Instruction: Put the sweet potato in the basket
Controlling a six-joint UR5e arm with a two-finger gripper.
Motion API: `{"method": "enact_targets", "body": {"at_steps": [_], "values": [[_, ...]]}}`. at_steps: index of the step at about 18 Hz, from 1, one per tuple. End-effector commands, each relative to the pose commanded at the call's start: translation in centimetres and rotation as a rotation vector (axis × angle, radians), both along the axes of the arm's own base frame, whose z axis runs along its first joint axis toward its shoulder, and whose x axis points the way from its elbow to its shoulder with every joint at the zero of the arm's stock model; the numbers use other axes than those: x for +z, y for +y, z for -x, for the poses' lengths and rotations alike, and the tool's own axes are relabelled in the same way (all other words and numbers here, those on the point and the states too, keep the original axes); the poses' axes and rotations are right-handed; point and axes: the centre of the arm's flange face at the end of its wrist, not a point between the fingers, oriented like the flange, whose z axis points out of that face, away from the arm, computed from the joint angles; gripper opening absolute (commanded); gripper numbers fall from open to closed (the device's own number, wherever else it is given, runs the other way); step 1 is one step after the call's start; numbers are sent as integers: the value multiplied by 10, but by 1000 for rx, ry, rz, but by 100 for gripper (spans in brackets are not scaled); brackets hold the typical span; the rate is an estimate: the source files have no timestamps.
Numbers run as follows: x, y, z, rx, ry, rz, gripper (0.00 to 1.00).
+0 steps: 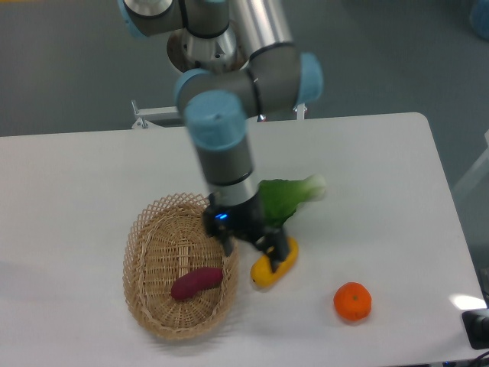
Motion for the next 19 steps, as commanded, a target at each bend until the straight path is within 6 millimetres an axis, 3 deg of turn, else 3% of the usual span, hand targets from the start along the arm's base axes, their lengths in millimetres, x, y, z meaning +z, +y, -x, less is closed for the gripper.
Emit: {"method": "enact_targets", "body": {"at_steps": [4,7,13,19], "values": [[17,-54,34,-181,3,124,100],[20,-84,54,-217,-43,158,100],[22,-113,79,-238,-39,169,100],[29,-120,80,-228,-34,151,100]]}}
